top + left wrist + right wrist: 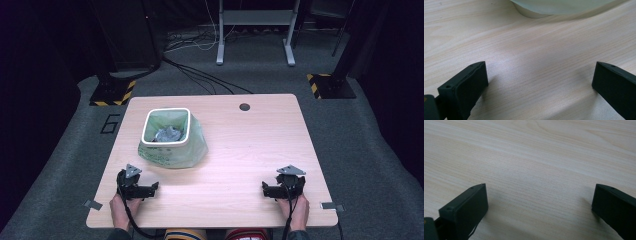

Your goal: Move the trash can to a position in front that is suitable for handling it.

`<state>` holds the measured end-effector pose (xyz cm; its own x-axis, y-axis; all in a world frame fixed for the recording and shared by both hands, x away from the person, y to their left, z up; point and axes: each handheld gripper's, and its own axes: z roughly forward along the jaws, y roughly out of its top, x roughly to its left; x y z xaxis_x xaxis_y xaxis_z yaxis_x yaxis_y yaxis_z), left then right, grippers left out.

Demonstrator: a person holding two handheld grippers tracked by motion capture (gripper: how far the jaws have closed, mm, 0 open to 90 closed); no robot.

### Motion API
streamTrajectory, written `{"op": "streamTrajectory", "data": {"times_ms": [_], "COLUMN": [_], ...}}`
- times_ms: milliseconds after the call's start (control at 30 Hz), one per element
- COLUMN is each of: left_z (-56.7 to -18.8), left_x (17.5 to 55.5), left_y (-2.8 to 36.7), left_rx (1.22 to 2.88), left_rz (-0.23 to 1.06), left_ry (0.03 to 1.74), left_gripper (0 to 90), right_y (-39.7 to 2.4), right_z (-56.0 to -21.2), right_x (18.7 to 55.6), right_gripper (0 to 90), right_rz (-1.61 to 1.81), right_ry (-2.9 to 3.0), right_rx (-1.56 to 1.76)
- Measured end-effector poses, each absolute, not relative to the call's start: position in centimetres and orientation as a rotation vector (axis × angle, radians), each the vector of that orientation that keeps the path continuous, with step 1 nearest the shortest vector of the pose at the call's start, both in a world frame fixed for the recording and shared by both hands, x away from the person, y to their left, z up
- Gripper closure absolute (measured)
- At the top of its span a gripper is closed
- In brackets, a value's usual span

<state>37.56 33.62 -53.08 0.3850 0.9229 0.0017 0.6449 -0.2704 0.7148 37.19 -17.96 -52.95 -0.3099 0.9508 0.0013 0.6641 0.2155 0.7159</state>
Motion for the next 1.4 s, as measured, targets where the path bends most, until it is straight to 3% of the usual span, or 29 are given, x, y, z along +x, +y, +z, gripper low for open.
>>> {"op": "streamTrajectory", "data": {"times_ms": [733,1400], "left_z": [-53.1,-53.1], "left_x": [37.7,37.7], "left_y": [33.7,33.8], "left_rx": [2.0,1.998], "left_rz": [0.564,0.566], "left_ry": [1.359,1.352], "left_gripper": [1.2,3.2], "right_y": [-17.9,-13.7], "right_z": [-51.2,-48.1], "right_x": [36.8,39.6], "right_gripper": [0.1,1.0], "right_rz": [0.915,0.952], "right_ry": [2.068,2.15], "right_rx": [1.503,1.406]}}
